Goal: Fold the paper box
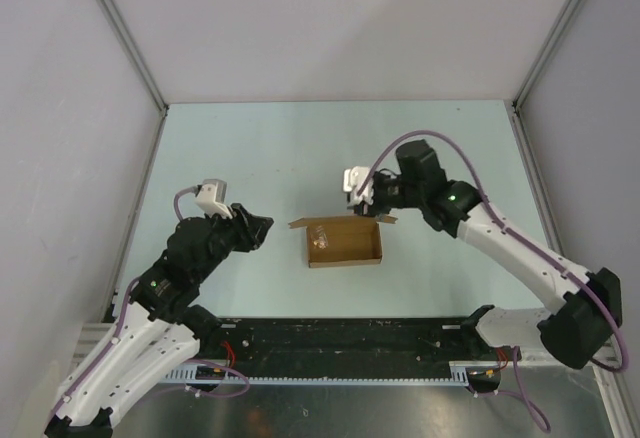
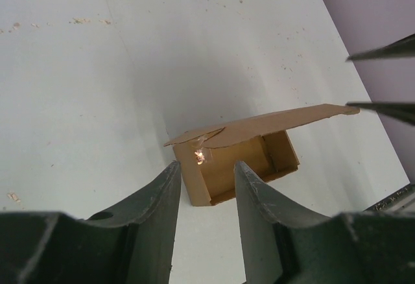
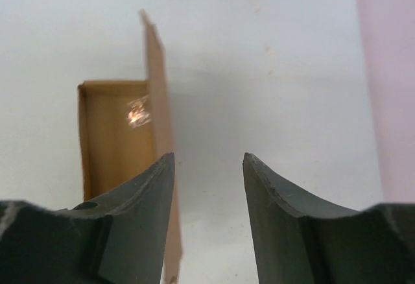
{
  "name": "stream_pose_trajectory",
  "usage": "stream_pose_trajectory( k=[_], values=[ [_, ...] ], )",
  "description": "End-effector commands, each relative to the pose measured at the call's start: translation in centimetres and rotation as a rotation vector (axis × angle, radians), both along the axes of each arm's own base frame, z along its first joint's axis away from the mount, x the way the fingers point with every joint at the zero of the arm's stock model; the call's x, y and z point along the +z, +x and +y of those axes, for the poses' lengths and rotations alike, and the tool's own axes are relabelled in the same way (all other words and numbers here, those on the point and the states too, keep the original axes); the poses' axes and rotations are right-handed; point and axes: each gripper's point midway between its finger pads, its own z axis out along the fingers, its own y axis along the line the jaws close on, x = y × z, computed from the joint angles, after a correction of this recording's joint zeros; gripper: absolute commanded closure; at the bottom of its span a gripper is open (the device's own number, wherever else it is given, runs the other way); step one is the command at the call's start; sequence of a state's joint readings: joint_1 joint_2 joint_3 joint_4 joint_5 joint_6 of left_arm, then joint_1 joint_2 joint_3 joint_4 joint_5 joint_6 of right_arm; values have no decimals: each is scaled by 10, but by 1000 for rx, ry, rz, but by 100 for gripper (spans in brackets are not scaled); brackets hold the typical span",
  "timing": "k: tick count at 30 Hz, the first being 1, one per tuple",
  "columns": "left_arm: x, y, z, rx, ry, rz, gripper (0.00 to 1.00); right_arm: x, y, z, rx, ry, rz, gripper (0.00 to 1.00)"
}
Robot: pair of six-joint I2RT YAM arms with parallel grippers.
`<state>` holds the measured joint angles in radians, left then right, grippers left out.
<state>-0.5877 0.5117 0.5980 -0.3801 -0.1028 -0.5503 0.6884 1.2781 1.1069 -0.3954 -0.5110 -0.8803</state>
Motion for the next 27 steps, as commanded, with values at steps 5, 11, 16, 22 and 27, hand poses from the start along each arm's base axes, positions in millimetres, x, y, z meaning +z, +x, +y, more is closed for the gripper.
stream_pose_trajectory(
  k=[5,11,16,22,27],
  values=[
    [18,2,2,17,-36,-33,54,90,34,-29,-239,481,-27,37],
    [20,1,2,17,-39,-40,51,100,108,-93,-808,870,92,3],
    [21,-1,0,2,-48,-38,50,38,157,-110,-1072,915,210,0],
    [17,-3,3,6,-39,-39,49,1,179,-80,-1031,1052,379,0],
    [15,-4,3,1,-33,-32,49,-65,192,-60,-1036,977,468,0]
  ],
)
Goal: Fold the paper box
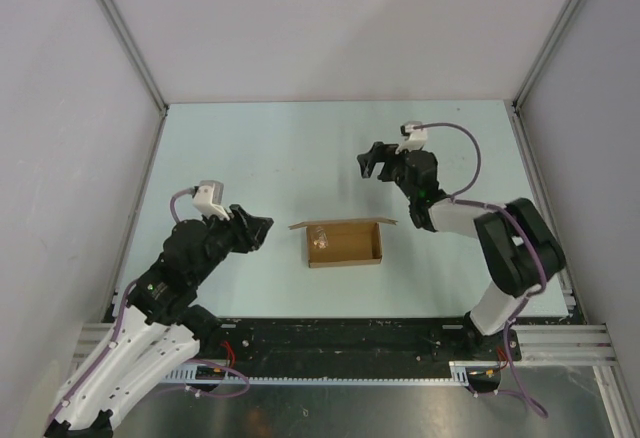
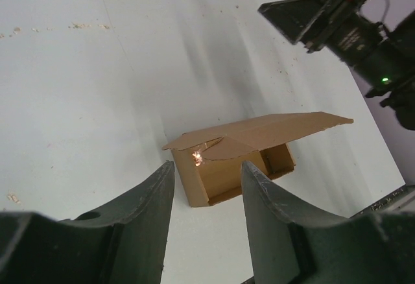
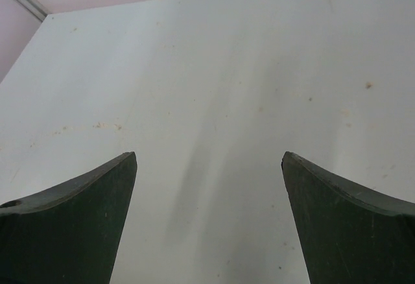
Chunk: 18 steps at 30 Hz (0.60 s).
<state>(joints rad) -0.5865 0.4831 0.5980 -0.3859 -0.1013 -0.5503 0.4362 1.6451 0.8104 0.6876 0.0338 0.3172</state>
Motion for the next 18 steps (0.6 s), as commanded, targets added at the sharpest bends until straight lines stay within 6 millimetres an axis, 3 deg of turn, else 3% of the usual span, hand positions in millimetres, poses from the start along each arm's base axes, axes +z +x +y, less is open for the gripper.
stream_pose_trajectory(
  k=[1,3,5,6,11,14,15,16,18],
  values=[
    [8,0,1,2,-18,-12,49,-7,11,18,7,115,-35,0],
    [8,-1,1,4,-17,-11,49,-30,10,29,26,75,-23,0],
    [8,-1,2,7,-18,-12,49,-34,9,39,36,64,-43,0],
    [9,-1,2,7,-18,-14,49,-46,9,40,32,50,-30,0],
    [8,-1,4,16,-15,-14,49,-55,14,46,42,16,-11,0],
    [8,-1,4,16,-15,-14,49,-42,9,45,46,-12,-16,0],
    [8,-2,5,18,-19,-14,49,-34,9,42,38,-18,-23,0],
    [7,-2,5,19,-16,-12,49,-12,6,40,31,-12,-55,0],
    [7,-2,5,21,-15,-14,49,-1,1,29,-1,-43,-42,0]
  ],
)
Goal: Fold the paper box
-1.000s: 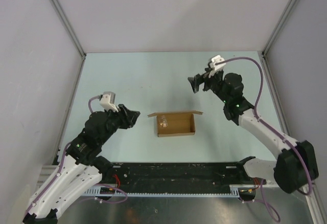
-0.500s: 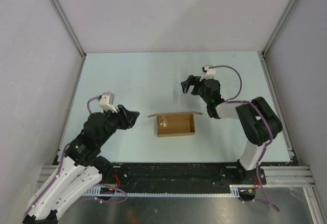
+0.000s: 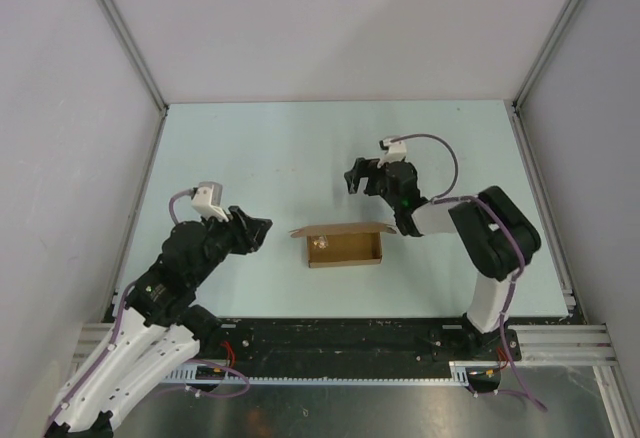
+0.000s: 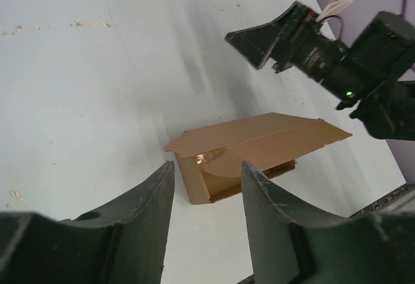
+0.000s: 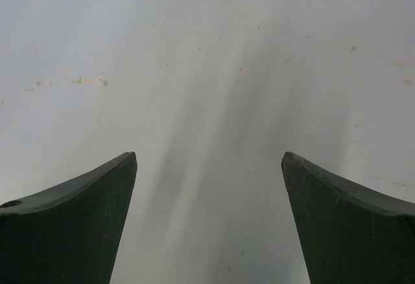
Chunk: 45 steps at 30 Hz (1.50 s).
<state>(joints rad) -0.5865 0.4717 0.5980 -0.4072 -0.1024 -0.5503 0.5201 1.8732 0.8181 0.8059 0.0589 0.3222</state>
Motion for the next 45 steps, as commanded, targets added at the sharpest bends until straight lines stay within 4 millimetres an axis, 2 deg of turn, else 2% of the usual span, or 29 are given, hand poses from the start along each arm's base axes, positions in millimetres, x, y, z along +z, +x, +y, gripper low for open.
stream_pose_trajectory(
  k=[1,2,5,8,11,13,14,15,17,19,23,25,28,30,32,35,38,41,45],
  values=[
    [10,1,3,19,-22,-24,49,85,5,-17,-71,2,-133,0],
    [10,1,4,19,-21,-26,49,99,-1,-24,-80,-1,-130,0],
    [10,0,4,22,-20,-28,49,113,-10,-50,-127,-28,-99,0],
    [11,0,5,24,-25,-31,49,121,-19,-77,-179,-62,-65,0],
    [13,-1,5,24,-27,-35,49,117,-26,-98,-224,-112,-21,0],
    [15,0,6,28,-26,-41,49,122,-32,-111,-265,-122,-11,0],
    [16,0,7,31,-28,-42,49,114,-37,-120,-281,-150,30,0],
    [16,0,7,32,-23,-41,49,117,-42,-125,-287,-148,37,0],
    [20,1,7,35,-29,-48,49,105,-54,-134,-272,-176,101,0],
    [23,2,7,36,-30,-53,49,98,-64,-151,-302,-183,160,0],
    [28,4,7,39,-22,-53,49,93,-77,-173,-344,-229,209,0],
    [30,6,6,41,-17,-55,49,79,-88,-181,-354,-271,276,0],
    [31,9,6,47,-7,-55,49,60,-103,-179,-304,-309,362,3],
    [32,10,6,46,-4,-52,49,52,-108,-169,-219,-324,389,6],
    [31,10,5,42,2,-48,49,50,-111,-163,-186,-327,401,10],
    [32,10,5,43,-1,-49,49,56,-112,-170,-228,-349,431,19],
    [26,12,4,43,13,-35,48,58,-115,-171,-220,-370,446,20],
    [19,15,4,50,29,-15,48,52,-120,-163,-169,-358,485,26],
    [10,30,3,78,84,29,48,43,-126,-155,-123,-369,525,30]
  ],
)
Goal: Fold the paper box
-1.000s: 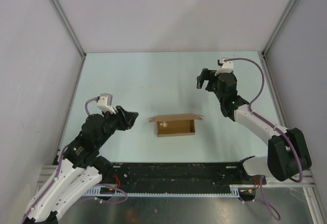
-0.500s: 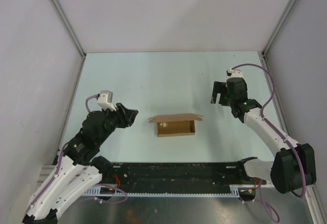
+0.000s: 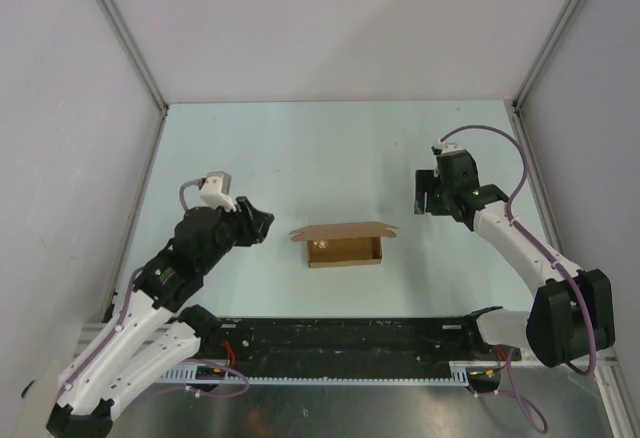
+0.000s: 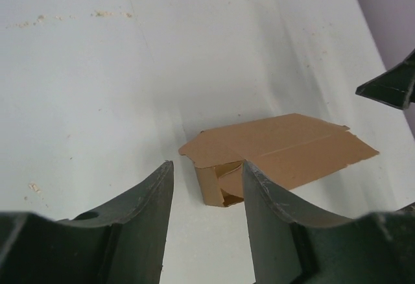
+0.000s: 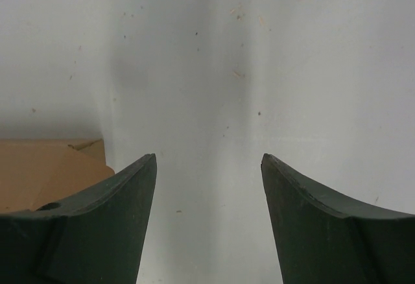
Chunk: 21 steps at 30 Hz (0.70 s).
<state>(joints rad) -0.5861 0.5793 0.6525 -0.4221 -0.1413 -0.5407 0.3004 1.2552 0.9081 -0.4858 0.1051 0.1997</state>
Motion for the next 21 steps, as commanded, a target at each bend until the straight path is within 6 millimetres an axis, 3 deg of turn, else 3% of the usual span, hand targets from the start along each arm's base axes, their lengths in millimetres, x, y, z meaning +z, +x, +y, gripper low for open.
stream_pose_trajectory(
  k=[1,6,8,10,16,19,21],
  values=[
    [12,20,3,46,43,-9,49,-2,-7,12,67,0,55,30],
    [17,29,-5,15,61,9,56,3,-8,11,97,-40,61,27],
    [20,28,-6,4,58,3,57,12,-8,7,100,-60,23,13],
    [23,26,-5,-20,75,-25,58,21,-5,6,110,-75,-25,6],
    [68,-22,-40,-398,46,-265,61,68,-3,22,200,5,-217,7],
    [68,-45,-58,-539,35,-289,55,76,-4,23,189,31,-241,7],
    [57,-63,-75,-624,53,-273,48,77,-5,22,180,33,-240,7]
  ],
)
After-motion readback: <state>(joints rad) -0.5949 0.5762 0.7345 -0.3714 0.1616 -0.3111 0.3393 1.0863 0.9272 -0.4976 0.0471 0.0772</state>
